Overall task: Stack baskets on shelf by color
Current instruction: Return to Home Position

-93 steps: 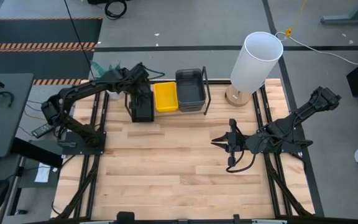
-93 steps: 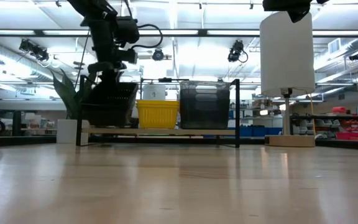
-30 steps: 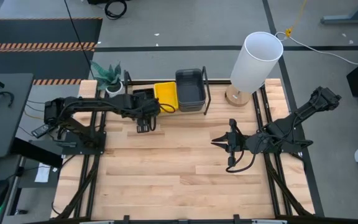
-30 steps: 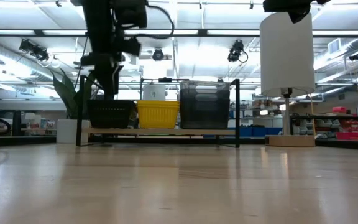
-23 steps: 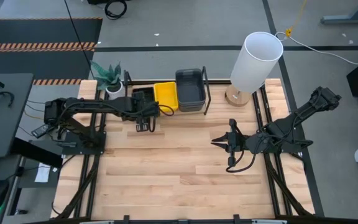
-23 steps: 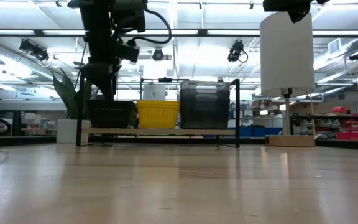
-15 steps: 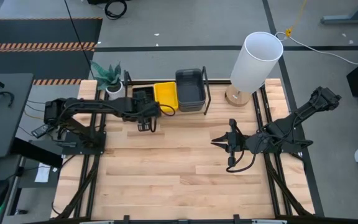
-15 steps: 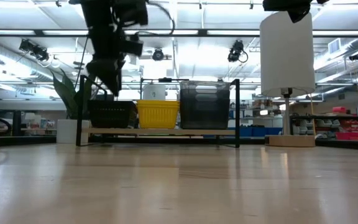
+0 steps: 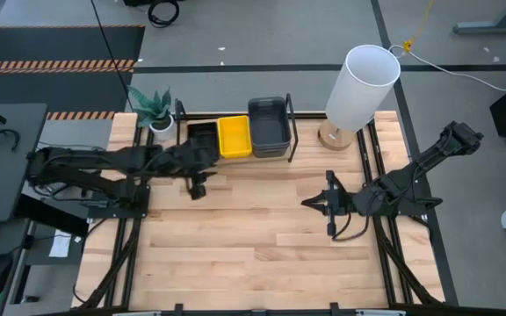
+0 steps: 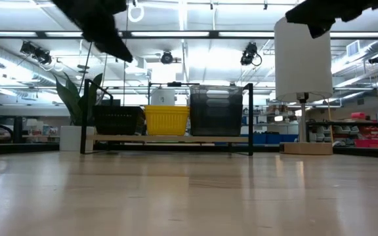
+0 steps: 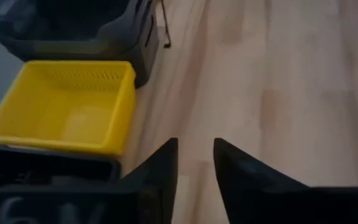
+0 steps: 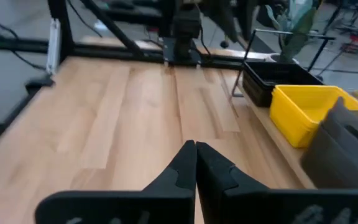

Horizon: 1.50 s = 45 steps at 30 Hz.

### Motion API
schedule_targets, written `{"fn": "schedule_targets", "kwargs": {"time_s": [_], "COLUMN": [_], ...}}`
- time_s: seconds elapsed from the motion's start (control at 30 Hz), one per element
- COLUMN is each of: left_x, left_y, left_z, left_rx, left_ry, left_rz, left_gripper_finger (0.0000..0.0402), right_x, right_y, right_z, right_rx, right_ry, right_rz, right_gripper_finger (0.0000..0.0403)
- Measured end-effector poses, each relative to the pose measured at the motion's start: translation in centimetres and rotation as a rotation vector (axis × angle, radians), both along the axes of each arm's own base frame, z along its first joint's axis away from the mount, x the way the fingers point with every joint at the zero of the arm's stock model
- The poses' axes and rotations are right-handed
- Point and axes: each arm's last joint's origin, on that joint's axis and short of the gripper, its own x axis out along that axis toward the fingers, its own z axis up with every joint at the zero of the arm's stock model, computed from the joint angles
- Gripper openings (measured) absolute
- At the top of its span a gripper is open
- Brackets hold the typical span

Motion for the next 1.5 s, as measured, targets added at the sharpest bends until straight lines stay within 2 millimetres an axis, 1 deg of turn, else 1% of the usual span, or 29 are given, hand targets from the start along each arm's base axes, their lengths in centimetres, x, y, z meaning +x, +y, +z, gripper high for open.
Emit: {"fn": "schedule_targets", "kwargs": {"time_s": [0.13, 0.2, 0.27, 0.43, 0.53, 0.57, 0.67, 0.77, 0.87, 0.97, 1.03, 1.27, 1.33, 1.43, 1.5], "left_x": [-1.8, -2.5, -3.3, -5.1, -6.3, -6.7, -7.9, -9.0, -10.2, -11.3, -12.0, -12.9, -12.9, -12.5, -12.3], "left_y": [-0.9, -1.2, -1.5, -2.2, -2.5, -2.6, -2.7, -2.7, -2.4, -2.1, -1.9, -1.5, -1.6, -1.7, -1.9], "left_z": [-1.2, -1.5, -2.0, -2.0, -2.6, -2.6, -3.6, -4.1, -4.1, -4.4, -5.0, -8.2, -9.2, -10.5, -10.8], "left_rx": [-0.037, -0.059, -0.080, -0.116, -0.140, -0.150, -0.161, -0.166, -0.148, -0.139, -0.135, -0.138, -0.151, -0.176, -0.201], "left_ry": [-0.121, -0.204, -0.251, -0.404, -0.445, -0.474, -0.497, -0.551, -0.630, -0.693, -0.705, -0.736, -0.733, -0.702, -0.707], "left_rz": [-0.007, -0.012, -0.019, -0.057, -0.060, -0.057, -0.043, -0.027, -0.004, 0.013, 0.022, 0.039, 0.025, 0.006, -0.013], "left_gripper_finger": [0.0085, 0.0072, 0.0059, 0.0030, 0.0018, 0.0015, 0.0012, 0.0013, 0.0011, 0.0008, 0.0008, 0.0008, 0.0008, 0.0007, 0.0008], "right_x": [-1.3, -2.1, -2.7, -4.4, -5.2, -5.5, -6.2, -6.6, -6.8, -6.9, -6.8, -6.7, -6.7, -6.7, -6.7], "right_y": [-1.1, -1.7, -2.2, -3.2, -3.6, -3.7, -4.0, -4.6, -5.2, -5.9, -6.4, -8.2, -8.5, -8.7, -8.8], "right_z": [-0.6, -1.1, -1.5, -2.6, -3.3, -3.7, -4.5, -5.4, -6.3, -6.8, -6.6, -6.5, -6.5, -6.5, -6.5], "right_rx": [0.059, 0.071, 0.093, 0.137, 0.152, 0.155, 0.171, 0.179, 0.169, 0.182, 0.204, 0.232, 0.232, 0.290, 0.298], "right_ry": [-0.086, -0.127, -0.173, -0.233, -0.267, -0.271, -0.327, -0.378, -0.386, -0.405, -0.421, -0.444, -0.446, -0.452, -0.452], "right_rz": [0.064, 0.072, 0.072, 0.100, 0.101, 0.113, 0.137, 0.112, 0.096, 0.128, 0.132, 0.097, 0.070, 0.032, 0.021], "right_gripper_finger": [0.0008, 0.0008, 0.0006, 0.0004, 0.0005, 0.0006, 0.0005, 0.0004, 0.0002, 0.0002, 0.0002, 0.0002, 0.0006, 0.0017, 0.0021]}}
